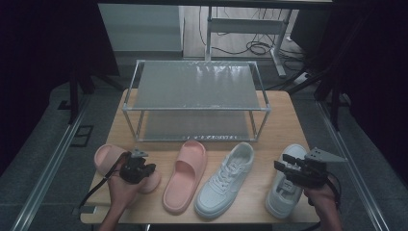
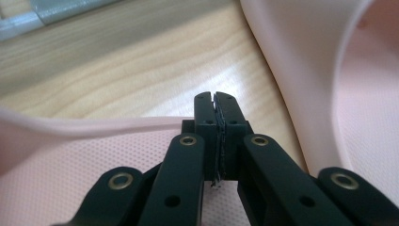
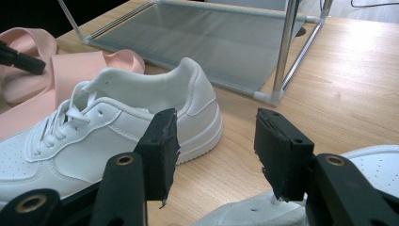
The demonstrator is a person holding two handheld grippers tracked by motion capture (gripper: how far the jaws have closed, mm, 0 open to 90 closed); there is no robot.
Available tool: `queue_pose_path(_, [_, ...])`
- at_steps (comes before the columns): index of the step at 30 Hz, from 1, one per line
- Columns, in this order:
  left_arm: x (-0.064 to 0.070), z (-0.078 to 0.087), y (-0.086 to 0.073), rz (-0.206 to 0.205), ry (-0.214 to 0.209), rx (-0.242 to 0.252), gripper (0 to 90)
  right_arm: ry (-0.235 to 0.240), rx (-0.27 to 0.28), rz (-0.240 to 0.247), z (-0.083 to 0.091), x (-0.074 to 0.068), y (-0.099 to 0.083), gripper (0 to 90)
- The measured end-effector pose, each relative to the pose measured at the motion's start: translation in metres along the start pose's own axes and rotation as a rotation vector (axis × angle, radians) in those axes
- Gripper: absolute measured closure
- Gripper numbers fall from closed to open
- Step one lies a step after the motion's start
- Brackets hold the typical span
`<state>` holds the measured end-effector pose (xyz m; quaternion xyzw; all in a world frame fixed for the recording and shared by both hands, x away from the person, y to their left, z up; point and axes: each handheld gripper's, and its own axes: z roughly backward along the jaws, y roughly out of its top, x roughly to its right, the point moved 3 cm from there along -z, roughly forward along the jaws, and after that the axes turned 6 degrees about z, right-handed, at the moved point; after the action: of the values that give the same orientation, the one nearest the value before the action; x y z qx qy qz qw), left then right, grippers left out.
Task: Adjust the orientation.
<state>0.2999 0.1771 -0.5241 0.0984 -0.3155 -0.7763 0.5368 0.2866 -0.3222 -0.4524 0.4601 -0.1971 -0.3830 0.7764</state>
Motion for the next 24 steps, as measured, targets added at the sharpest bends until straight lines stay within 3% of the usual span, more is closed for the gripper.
queue_pose_path(4, [-0.002,0.007,-0.011,0.023,-0.033,0.012,89.1,-0.001,0.001,0.004,0.000,0.000,0.000,49.8])
queue_pose_path(8, [0.000,0.013,-0.019,0.008,-0.021,0.011,88.8,-0.001,0.003,0.002,0.001,0.000,0.000,49.8])
queue_pose_path(12, [-0.003,0.023,-0.032,0.025,-0.042,0.018,88.9,0.000,0.001,0.003,0.002,0.000,0.001,49.8])
queue_pose_path(24, [-0.001,0.037,-0.048,0.000,-0.015,0.009,88.5,-0.001,0.001,0.004,0.002,-0.001,0.001,49.9])
